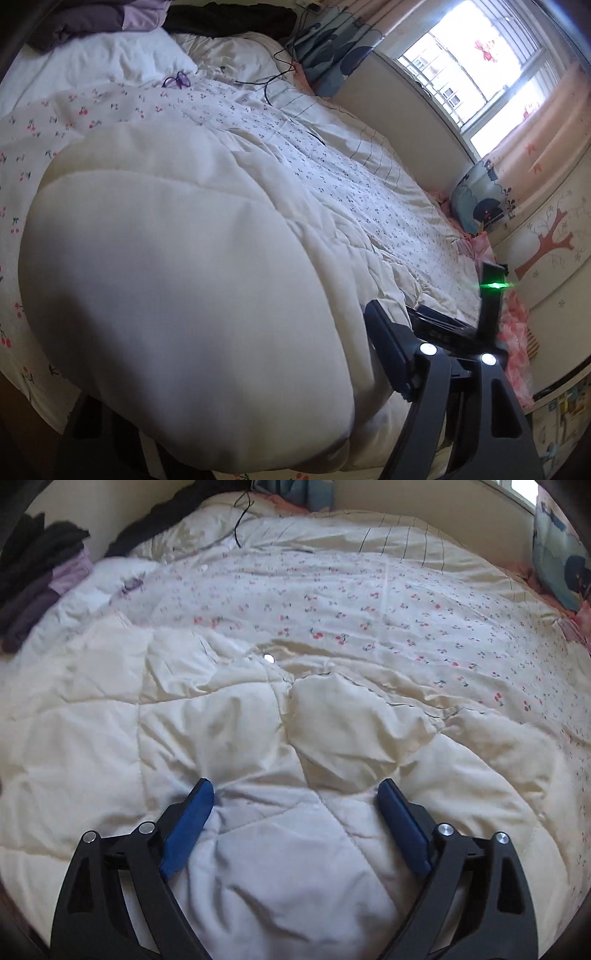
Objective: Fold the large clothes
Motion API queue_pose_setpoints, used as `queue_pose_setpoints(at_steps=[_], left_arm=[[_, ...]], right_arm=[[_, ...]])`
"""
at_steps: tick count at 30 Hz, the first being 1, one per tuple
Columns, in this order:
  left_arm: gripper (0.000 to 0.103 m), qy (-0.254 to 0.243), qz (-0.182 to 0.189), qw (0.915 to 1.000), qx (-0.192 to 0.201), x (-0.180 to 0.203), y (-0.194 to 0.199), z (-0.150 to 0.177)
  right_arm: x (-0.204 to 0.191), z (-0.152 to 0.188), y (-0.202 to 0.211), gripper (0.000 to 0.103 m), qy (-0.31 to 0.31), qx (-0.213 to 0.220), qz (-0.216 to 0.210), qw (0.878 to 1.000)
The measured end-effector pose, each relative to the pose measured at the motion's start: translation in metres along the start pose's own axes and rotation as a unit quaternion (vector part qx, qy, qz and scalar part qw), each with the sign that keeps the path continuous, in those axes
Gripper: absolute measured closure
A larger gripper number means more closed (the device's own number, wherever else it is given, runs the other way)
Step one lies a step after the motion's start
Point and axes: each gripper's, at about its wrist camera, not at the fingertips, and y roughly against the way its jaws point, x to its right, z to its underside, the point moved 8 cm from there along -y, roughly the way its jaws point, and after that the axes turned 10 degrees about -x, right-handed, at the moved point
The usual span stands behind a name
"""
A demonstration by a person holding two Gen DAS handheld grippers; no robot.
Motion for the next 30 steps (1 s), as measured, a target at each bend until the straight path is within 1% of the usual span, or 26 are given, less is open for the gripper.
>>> queue_pose_setpoints(at_steps=[3,4,5,6,7,8,9,10,11,13,14,15,16,18,20,21,23,24,25,26,28,30], left_arm=[[0.03,0.041,0.016,0.999,-0.01,-0.013,-0.001,-0.004],[0.03,0.054,0.021,0.9983,-0.011,-0.019,-0.002,-0.002],[0.03,0.07,0.026,0.9971,-0.011,-0.025,-0.003,-0.003],[0.03,0.087,0.033,0.9956,-0.008,-0.03,-0.003,-0.004],[0.03,0.1,0.037,0.9943,-0.007,-0.034,-0.004,-0.004],[0.03,0.112,0.038,0.993,-0.006,-0.037,-0.005,-0.004],[0.03,0.116,0.04,0.9924,-0.007,-0.038,-0.006,-0.004],[0.03,0.122,0.042,0.9916,-0.007,-0.039,-0.006,-0.004],[0.03,0.124,0.045,0.9913,-0.004,-0.039,-0.006,-0.005],[0.03,0.109,0.042,0.9931,0.004,-0.035,-0.004,-0.006],[0.03,0.101,0.041,0.994,0.008,-0.032,-0.003,-0.007],[0.032,0.09,0.036,0.9952,0.012,-0.03,-0.002,-0.006],[0.032,0.083,0.032,0.9959,0.014,-0.029,-0.001,-0.007],[0.032,0.073,0.029,0.9968,0.017,-0.026,-0.001,-0.007],[0.032,0.067,0.028,0.9972,0.018,-0.025,-0.001,-0.008],[0.032,0.067,0.029,0.9972,0.017,-0.025,-0.001,-0.008],[0.032,0.068,0.03,0.9971,0.016,-0.027,-0.001,-0.008],[0.032,0.067,0.031,0.9971,0.016,-0.028,-0.002,-0.008],[0.032,0.067,0.031,0.9972,0.016,-0.027,-0.002,-0.009],[0.033,0.064,0.032,0.9973,0.016,-0.026,-0.003,-0.009],[0.034,0.06,0.027,0.9977,0.016,-0.025,-0.005,-0.01],[0.034,0.067,0.032,0.9971,0.014,-0.028,-0.005,-0.01]], right_arm=[[-0.014,0.009,0.047,0.016,0.023,0.04,-0.005,0.999],[-0.021,0.02,0.054,0.015,0.034,0.045,-0.003,0.998],[-0.028,0.033,0.05,0.015,0.046,0.031,-0.005,0.998],[-0.035,0.038,0.042,0.011,0.059,0.01,-0.001,0.998],[-0.039,0.048,0.029,0.01,0.068,0.005,0.013,0.998],[-0.04,0.053,0.025,0.009,0.069,0.024,0.016,0.997],[-0.039,0.055,0.022,0.009,0.065,0.033,0.012,0.997],[-0.039,0.055,0.021,0.009,0.062,0.028,0.009,0.998],[-0.039,0.055,0.02,0.009,0.059,0.02,0.009,0.998],[-0.039,0.053,0.022,0.009,0.062,-0.007,0.01,0.998],[-0.037,0.049,0.023,0.009,0.059,-0.018,0.004,0.998],[-0.037,0.045,0.028,0.009,0.056,-0.017,-0.007,0.998],[-0.038,0.036,0.038,0.009,0.057,-0.001,-0.015,0.998],[-0.031,0.013,0.051,0.009,0.051,0.027,0.014,0.998],[-0.019,-0.011,0.05,0.007,0.031,0.036,0.031,0.998],[-0.012,-0.027,0.042,0.007,0.019,0.035,0.04,0.998],[0.001,-0.05,0.015,0.007,0.005,0.018,0.058,0.998],[0.007,-0.057,-0.009,0.007,0.003,-0.005,0.072,0.997],[0.009,-0.056,-0.039,0.006,0.003,-0.043,0.067,0.997],[0.008,-0.052,-0.059,0.006,0.0,-0.066,0.049,0.997],[0.009,-0.052,-0.06,0.006,-0.005,-0.067,0.044,0.997],[0.011,-0.049,-0.043,0.006,-0.001,-0.051,0.034,0.998]])
